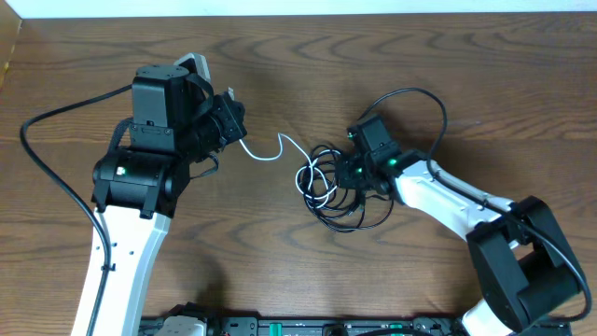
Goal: Untangle cables
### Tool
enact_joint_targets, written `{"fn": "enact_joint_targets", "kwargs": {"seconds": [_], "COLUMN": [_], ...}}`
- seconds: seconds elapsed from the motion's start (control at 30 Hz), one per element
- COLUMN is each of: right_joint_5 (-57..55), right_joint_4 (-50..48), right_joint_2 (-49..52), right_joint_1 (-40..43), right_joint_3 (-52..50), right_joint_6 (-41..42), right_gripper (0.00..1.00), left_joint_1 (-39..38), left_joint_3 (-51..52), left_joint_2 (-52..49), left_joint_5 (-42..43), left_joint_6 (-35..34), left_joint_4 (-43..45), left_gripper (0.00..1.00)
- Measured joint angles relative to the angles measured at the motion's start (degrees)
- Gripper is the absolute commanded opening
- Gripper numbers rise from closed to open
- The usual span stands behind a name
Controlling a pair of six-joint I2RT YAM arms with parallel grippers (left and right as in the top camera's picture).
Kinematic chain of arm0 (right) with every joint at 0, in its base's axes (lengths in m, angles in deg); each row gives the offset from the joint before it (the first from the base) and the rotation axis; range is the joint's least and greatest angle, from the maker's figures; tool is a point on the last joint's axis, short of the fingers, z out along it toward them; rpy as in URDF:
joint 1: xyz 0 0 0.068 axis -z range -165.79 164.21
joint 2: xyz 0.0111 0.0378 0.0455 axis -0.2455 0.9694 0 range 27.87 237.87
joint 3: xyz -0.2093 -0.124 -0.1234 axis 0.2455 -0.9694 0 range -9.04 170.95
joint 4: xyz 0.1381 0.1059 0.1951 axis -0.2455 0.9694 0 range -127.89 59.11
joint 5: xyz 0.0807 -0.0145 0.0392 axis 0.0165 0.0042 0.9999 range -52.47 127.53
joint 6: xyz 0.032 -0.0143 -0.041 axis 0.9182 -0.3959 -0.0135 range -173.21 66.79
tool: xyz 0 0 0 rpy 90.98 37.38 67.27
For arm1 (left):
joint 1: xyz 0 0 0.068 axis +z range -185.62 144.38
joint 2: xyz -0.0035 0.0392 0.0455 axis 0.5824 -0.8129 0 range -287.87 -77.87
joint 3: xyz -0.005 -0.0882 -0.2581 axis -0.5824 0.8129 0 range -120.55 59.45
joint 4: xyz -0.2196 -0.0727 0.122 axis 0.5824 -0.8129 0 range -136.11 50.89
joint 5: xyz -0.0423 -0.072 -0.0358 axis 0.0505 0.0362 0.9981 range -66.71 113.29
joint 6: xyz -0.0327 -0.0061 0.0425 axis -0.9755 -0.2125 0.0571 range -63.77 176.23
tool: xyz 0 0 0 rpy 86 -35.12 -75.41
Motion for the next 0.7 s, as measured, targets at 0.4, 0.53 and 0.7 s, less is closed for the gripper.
{"fn": "enact_joint_targets", "kwargs": {"seconds": [0.4,0.53,0.7], "right_joint_5": [0.02,1.14,1.99], "right_joint_4": [-2.19,-4.39,-0.63], "right_joint_2": [0.07,0.02,-2.84], "right_joint_1": [-1.05,-0.98,1.03], "right_joint_3": [-0.02,-0.02,0.26], "right_joint_6": [0.94,0.70,-1.01], "right_gripper": [0.01,0.01,0.01], "left_joint_1": [0.00,0.00,0.00], "left_joint_3": [0.00,0.00,0.00], "left_joint_2": [0.00,0.00,0.00], "left_joint_5": [0.00,0.04,0.00], "left_joint_6": [0.22,0.81,1.53], "left_joint_4": [-0.87,-2.64,-4.20], "left_gripper": [0.09,0.49,0.63]}}
